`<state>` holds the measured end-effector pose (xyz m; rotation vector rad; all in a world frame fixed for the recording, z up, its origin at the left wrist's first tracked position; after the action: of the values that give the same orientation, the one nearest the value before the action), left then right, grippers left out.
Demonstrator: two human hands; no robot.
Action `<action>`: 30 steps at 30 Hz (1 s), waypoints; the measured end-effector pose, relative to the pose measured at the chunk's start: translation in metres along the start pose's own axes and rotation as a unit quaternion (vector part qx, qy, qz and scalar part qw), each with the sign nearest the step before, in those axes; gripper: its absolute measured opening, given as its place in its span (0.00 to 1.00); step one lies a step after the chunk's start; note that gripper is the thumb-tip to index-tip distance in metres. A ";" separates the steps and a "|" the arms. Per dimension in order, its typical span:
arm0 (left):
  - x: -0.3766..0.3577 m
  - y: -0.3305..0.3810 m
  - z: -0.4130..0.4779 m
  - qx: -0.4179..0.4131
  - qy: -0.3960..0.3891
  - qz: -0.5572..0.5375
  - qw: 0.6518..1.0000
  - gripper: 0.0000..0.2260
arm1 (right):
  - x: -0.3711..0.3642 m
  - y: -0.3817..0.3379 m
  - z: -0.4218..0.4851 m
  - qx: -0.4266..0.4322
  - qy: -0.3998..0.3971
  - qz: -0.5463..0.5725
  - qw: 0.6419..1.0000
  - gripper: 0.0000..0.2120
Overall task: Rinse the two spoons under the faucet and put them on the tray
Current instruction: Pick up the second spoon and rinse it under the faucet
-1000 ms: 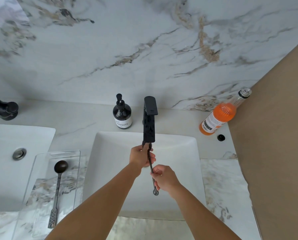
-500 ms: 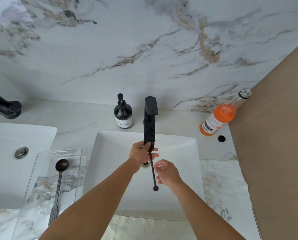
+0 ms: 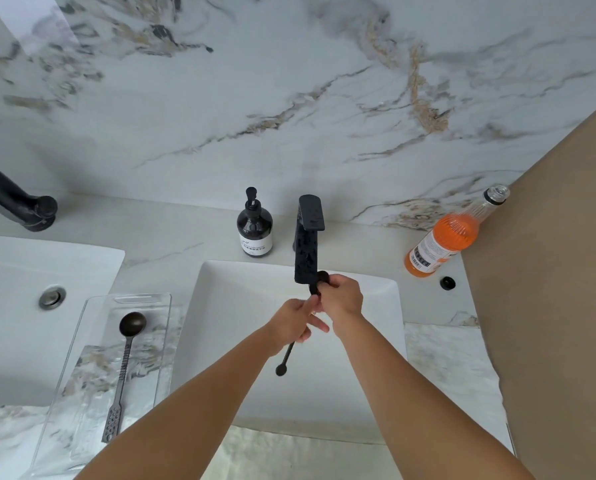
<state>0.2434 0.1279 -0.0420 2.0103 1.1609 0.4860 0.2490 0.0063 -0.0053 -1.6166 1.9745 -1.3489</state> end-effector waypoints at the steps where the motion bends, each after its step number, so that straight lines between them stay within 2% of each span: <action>1: 0.001 -0.002 -0.001 -0.016 0.013 0.008 1.000 0.18 | 0.000 0.000 0.000 -0.007 -0.002 0.014 1.000 0.06; 5: 0.017 -0.009 -0.008 -0.044 0.089 -0.005 0.995 0.17 | -0.010 0.005 -0.004 -0.032 -0.038 0.033 0.998 0.03; 8: 0.022 -0.016 -0.014 -0.040 0.109 -0.010 0.993 0.18 | -0.017 0.005 -0.005 -0.046 -0.070 0.017 0.996 0.05; 10: 0.024 -0.018 -0.018 -0.041 0.118 -0.012 0.992 0.20 | -0.014 -0.002 -0.003 -0.016 -0.056 -0.032 0.998 0.03; 13: 0.029 -0.021 -0.024 -0.032 0.122 -0.040 0.991 0.21 | -0.012 -0.016 -0.006 0.037 -0.036 -0.106 0.993 0.05; 17: 0.037 -0.022 -0.024 -0.018 0.128 -0.062 0.990 0.13 | -0.013 -0.012 -0.015 0.019 -0.110 -0.066 0.992 0.03; 18: 0.038 -0.021 -0.023 -0.014 0.126 -0.070 0.989 0.13 | -0.007 -0.015 -0.017 0.025 -0.109 -0.061 0.992 0.03; 20: 0.036 -0.019 -0.019 -0.013 0.109 -0.108 0.988 0.12 | 0.014 -0.035 -0.018 0.091 -0.061 -0.094 0.989 0.11; 22: 0.033 -0.014 -0.016 -0.014 0.096 -0.158 0.983 0.11 | 0.033 -0.073 -0.029 0.216 0.005 -0.160 0.963 0.20; 23: 0.032 -0.011 -0.014 -0.014 0.095 -0.172 0.980 0.11 | 0.035 -0.094 -0.041 0.289 0.016 -0.195 0.937 0.24; 25: 0.029 -0.007 -0.011 -0.014 0.096 -0.171 0.980 0.11 | 0.019 -0.126 -0.067 0.407 -0.022 -0.268 0.873 0.31; 27: 0.027 -0.004 -0.011 -0.011 0.098 -0.161 0.982 0.11 | -0.004 -0.135 -0.084 0.452 -0.075 -0.356 0.814 0.32; 30: 0.025 -0.005 -0.014 -0.013 0.102 -0.158 0.982 0.11 | -0.020 -0.117 -0.088 0.412 -0.088 -0.494 0.761 0.26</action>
<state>0.2446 0.1568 -0.0376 1.7379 1.5589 0.5486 0.2702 0.0718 0.1255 -2.1349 0.1129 -1.8490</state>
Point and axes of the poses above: each hand's wrist, its own z-axis towards the middle knuckle, its own x-axis out of the back of the hand, y = z × x, the point moved 10 cm from there along z, towards the middle knuckle, and after that the axes turned 1 degree about z, right-handed, at the moved point
